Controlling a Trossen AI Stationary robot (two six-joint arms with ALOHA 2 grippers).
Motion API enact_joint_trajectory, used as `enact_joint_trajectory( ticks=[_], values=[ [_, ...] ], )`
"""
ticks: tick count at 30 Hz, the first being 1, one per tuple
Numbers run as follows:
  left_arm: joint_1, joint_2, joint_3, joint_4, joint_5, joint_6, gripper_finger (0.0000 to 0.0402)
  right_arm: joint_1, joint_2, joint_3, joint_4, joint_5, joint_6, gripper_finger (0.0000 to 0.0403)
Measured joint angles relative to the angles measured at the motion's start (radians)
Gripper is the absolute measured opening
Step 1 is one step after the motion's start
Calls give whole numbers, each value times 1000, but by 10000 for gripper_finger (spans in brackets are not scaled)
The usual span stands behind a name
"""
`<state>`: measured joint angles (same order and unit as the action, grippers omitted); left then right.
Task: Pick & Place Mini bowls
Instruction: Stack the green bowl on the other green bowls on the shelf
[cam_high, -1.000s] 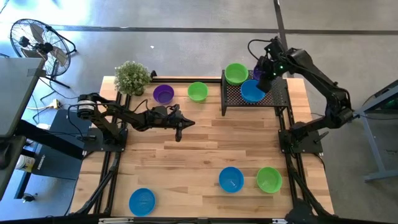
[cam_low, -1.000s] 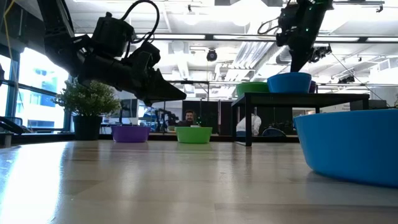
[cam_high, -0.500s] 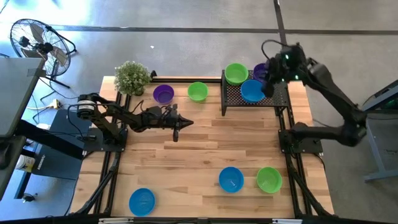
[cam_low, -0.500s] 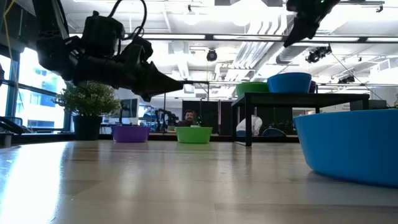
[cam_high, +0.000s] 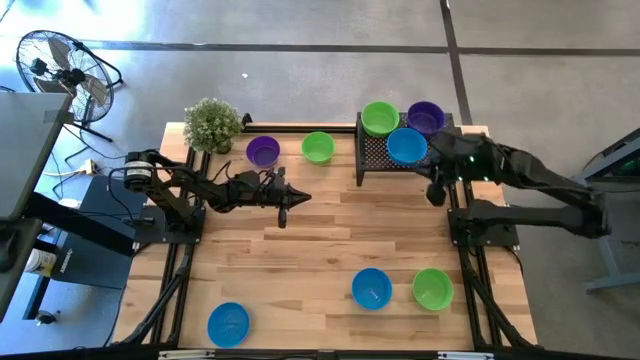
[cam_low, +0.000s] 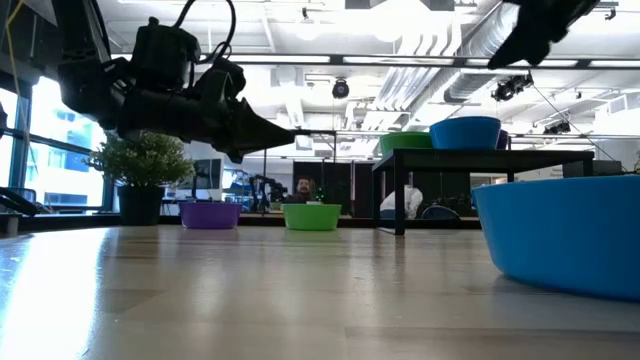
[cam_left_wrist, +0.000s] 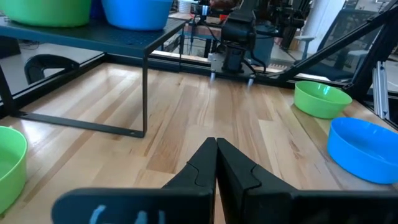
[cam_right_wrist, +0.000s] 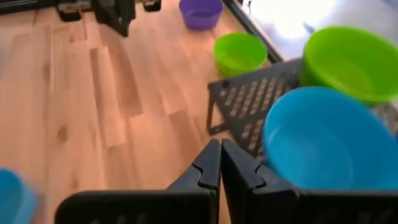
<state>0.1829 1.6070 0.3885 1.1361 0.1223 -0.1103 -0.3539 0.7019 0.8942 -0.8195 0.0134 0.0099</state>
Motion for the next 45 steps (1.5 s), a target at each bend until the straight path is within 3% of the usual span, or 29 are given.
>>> enact_joint_trajectory(
  ticks=[8, 14, 19, 24, 32, 45],
  values=[
    [0, 0, 0, -1, 1, 0, 0, 369, 58, 7, -163, 179, 311, 1],
    [0, 0, 0, -8, 2, 0, 0, 598, 157, 7, -181, 165, 561, 26],
    [0, 0, 0, -8, 1, 0, 0, 745, 229, 7, -223, 105, 801, 76],
    [0, 0, 0, -9, 1, 0, 0, 861, 322, 7, -235, 40, 905, 126],
    [0, 0, 0, -9, 1, 0, 0, 933, 508, 7, -214, -95, 887, 157],
    [0, 0, 0, -17, 1, -2, 0, 899, 799, 7, -142, -226, 547, 138]
  ],
)
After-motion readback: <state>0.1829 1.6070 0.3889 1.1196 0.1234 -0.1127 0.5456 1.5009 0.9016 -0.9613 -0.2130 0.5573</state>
